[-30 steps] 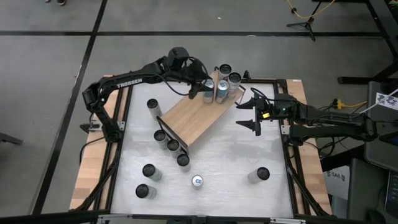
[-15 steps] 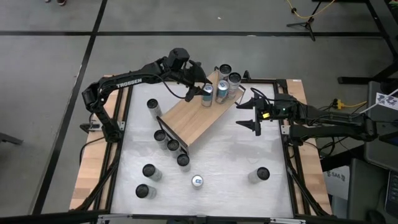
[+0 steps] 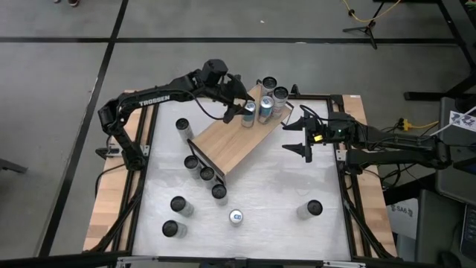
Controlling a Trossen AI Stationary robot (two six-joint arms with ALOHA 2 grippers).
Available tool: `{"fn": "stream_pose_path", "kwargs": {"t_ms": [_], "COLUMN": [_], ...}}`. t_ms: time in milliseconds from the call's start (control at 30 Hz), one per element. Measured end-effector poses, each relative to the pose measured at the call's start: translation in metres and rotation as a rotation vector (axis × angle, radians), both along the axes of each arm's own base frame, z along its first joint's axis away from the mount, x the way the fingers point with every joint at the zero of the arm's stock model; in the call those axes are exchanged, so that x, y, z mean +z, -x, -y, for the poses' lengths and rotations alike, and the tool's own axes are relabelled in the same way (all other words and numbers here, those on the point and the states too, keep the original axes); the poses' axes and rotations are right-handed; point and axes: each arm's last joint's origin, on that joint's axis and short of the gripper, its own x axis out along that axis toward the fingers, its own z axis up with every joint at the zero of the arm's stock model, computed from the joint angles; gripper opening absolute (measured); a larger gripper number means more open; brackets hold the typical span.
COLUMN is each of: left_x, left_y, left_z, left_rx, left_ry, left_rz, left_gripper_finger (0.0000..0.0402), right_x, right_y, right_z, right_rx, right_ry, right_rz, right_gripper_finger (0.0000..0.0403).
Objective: Place canned beverage on shelf
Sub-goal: Put the blue soda can on the shelf aligned with the other blue soda can
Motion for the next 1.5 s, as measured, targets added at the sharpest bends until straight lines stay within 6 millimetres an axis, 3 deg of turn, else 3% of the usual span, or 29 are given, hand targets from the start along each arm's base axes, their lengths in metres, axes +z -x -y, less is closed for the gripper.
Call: {"fn": "stream_pose_path", "kwargs": {"t_ms": [267,700,1200,1500], "left_x": [0.000,-0.002,-0.001,-0.002], "left_y": [-0.001,-0.001,-0.003,-0.011], "left_z": [0.001,-0.001,0.004,0.023], "left_rx": [0.012,0.084,0.129,0.127], "left_ry": [-0.010,-0.035,-0.063,-0.090], "left_rz": [-0.004,-0.031,-0.044,-0.060], "left_gripper_finger": [0.0229,0.0328,0.0328,0.0328], "right_x": [0.000,0.000,0.000,0.000], "right_y": [0.000,0.000,0.000,0.000], "right_z": [0.000,0.000,0.000,0.000], "right_rx": [0.000,0.000,0.000,0.000], "right_ry": [0.000,0.000,-0.001,0.000], "right_rz": [0.000,0.000,-0.001,-0.001], "right_gripper_finger": [0.0356,0.0356,0.0356,0.0356]}}
